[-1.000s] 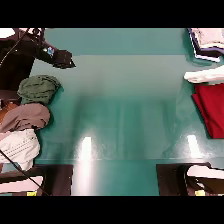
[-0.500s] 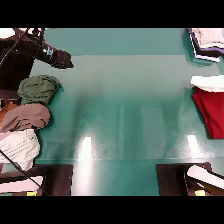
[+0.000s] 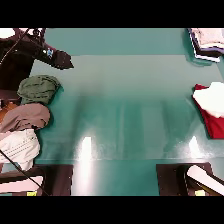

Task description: Fold the shirts.

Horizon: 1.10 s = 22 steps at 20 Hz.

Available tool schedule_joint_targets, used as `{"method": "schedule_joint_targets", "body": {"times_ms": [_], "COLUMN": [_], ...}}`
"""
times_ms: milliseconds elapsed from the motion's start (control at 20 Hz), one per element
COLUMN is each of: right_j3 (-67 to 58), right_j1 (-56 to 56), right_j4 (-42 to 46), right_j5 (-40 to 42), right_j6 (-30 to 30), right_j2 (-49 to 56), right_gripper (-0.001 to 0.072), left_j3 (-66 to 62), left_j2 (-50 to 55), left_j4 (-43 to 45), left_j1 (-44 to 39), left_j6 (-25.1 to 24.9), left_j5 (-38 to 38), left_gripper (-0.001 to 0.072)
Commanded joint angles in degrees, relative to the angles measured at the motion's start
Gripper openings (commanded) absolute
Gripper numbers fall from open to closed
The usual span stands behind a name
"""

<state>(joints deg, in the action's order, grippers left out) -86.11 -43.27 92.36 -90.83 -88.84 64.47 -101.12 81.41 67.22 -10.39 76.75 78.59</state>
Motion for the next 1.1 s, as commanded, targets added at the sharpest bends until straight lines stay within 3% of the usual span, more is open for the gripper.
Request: {"method": "schedule_joint_targets", "body": {"times_ms": [0, 150, 200, 250, 450, 600, 650, 800, 1050], "right_j3": [2.21, 2.4, 2.4, 2.43, 2.4, 2.43, 2.43, 2.4, 2.4], "right_j1": [-0.7, -0.87, -0.85, -0.55, 6.27, 17.38, 21.42, 33.42, 46.16], "right_j4": [5.09, -1.4, -7.17, -13.57, -35.12, -38.62, -38.64, -38.51, -38.14], "right_j5": [-3.91, -5.33, -5.38, -5.38, -4.11, -2.58, -1.68, 1.62, 7.52], "right_j6": [-0.74, -2.67, -2.69, -2.69, -2.62, -2.6, -2.6, -1.95, -1.73], "right_j2": [-0.35, -0.52, -0.7, -0.94, -2.08, -2.16, -2.16, -2.14, -2.14], "right_gripper": [0.0637, 0.0615, 0.0542, 0.0524, 0.0523, 0.0504, 0.0415, 0.0016, 0.0016], "left_j3": [0.0, 0.0, 0.0, -0.02, -0.02, -0.02, -0.02, -0.02, -0.02], "left_j2": [0.02, 0.02, 0.02, 0.0, 0.0, 0.0, 0.0, 0.0, 0.0], "left_j4": [0.02, 0.0, 0.0, 0.0, -0.42, -0.42, -0.42, -0.42, -0.42], "left_j1": [-0.02, -0.02, -0.02, -0.02, -0.02, -0.02, -0.02, -0.02, -0.02], "left_j6": [-0.68, -0.68, -0.68, -0.66, -0.5, -0.5, -0.5, -0.5, -0.5], "left_j5": [0.07, -0.22, -0.22, -0.24, 0.2, 0.2, 0.22, 0.22, 0.2], "left_gripper": [0.0024, 0.0025, 0.0025, 0.0025, 0.0024, 0.0024, 0.0025, 0.0025, 0.0025]}}
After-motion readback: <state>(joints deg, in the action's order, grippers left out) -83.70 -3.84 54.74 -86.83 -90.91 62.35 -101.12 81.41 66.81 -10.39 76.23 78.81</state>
